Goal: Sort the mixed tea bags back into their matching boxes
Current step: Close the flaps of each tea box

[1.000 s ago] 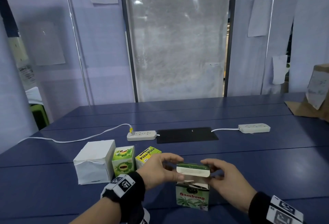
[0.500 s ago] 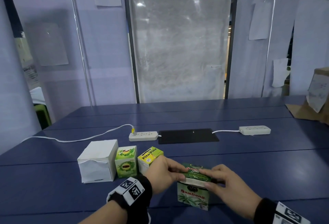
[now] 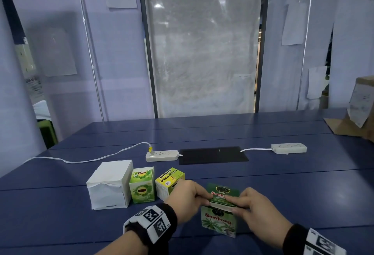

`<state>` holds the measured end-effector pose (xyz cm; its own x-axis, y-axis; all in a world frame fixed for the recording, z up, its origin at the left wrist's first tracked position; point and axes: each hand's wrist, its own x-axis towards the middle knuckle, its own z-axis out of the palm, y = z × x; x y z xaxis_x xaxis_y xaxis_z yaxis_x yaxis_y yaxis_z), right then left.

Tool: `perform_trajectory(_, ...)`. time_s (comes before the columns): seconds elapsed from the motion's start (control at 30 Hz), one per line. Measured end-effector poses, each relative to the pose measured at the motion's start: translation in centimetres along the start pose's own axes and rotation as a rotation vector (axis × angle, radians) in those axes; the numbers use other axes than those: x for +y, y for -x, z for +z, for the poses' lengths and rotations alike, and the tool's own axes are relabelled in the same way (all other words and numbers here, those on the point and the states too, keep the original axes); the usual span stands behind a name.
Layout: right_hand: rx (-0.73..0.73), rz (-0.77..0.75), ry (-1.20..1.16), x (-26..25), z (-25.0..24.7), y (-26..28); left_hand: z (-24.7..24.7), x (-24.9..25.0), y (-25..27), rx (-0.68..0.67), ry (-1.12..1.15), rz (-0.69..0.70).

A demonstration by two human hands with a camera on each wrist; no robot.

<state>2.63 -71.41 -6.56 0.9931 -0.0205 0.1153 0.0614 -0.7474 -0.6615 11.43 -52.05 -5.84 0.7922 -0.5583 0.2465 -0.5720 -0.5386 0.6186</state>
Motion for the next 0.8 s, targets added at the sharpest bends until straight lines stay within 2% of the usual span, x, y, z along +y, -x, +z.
perform_trajectory(0.1,-0.026,-0.029,0.114,-0.3,-0.1,0.2,-0.1,-0.1,-0.3,-0.034,-0.066,0.008)
perform_trajectory(0.3,-0.099,-0.115,0.508,-1.2,-0.4,0.8,0.0,-0.8,-0.4,-0.108,-0.158,0.033)
perform_trajectory(0.4,-0.118,-0.131,0.590,-0.9,-0.4,0.3,-0.3,-1.4,-0.2,-0.146,-0.184,0.039)
perform_trajectory(0.47,-0.103,-0.125,0.565,-0.4,-0.2,-0.3,-1.2,-1.7,-0.3,-0.108,-0.220,0.020)
perform_trajectory(0.57,-0.036,-0.061,0.425,0.9,-0.3,-1.9,-3.8,-2.9,-0.8,0.107,-0.307,-0.106)
perform_trajectory(0.6,-0.011,-0.032,0.368,1.2,-0.3,-2.6,-4.7,-3.5,-0.9,0.139,-0.338,-0.171)
perform_trajectory(0.7,0.072,0.026,0.208,1.7,-0.4,-4.7,-6.4,-5.1,-1.2,-0.001,-0.436,-0.332)
perform_trajectory(0.8,0.121,0.048,0.142,1.7,-0.1,-6.9,-6.5,-5.7,-2.0,-0.087,-0.486,-0.373)
